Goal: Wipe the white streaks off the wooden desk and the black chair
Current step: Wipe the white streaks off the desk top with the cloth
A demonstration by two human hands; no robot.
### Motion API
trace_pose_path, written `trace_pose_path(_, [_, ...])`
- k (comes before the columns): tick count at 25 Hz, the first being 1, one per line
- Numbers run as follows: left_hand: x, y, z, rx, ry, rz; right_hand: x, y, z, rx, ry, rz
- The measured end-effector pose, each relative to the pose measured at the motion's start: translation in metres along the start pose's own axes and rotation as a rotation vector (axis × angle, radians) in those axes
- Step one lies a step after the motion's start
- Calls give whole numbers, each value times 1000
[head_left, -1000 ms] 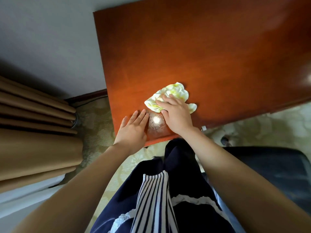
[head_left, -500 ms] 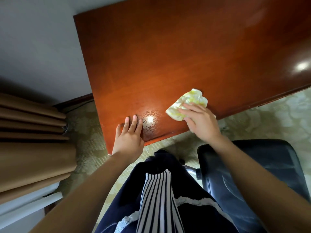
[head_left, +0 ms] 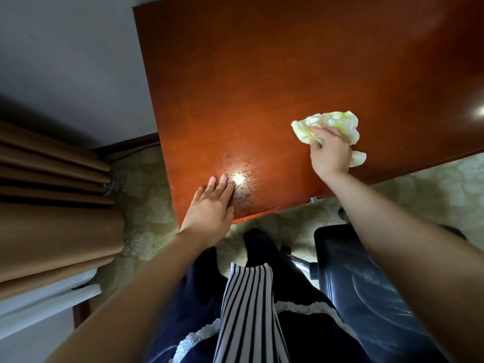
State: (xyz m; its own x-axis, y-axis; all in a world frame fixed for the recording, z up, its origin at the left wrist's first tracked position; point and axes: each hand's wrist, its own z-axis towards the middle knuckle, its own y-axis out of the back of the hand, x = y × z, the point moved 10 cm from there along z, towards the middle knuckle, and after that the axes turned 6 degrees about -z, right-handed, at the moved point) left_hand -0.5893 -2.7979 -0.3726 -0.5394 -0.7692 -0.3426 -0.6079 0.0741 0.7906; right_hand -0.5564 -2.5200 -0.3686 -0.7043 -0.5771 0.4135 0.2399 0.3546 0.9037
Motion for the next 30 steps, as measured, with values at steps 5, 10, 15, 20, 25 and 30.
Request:
trace_pose_path(5, [18, 17, -2, 36, -188, -98, 39, -28, -61, 32, 18, -24])
trace_pose_path(10, [63, 26, -20, 54, -283, 9, 92, -57, -127, -6, 11, 34])
trace_pose_path(15, [98, 16, -47, 166, -359, -55, 147, -90, -191, -8, 19, 117])
trace_pose_path(20, [123, 16, -62, 127, -372, -159, 179, -111, -234, 0, 33, 156])
trace_pose_path(25, [124, 30, -80, 2, -394, -173, 181, -119, -258, 112, -25, 168])
trace_pose_path(30, [100, 34, -97, -18, -474, -199, 141, -131, -307, 340, -360, 728])
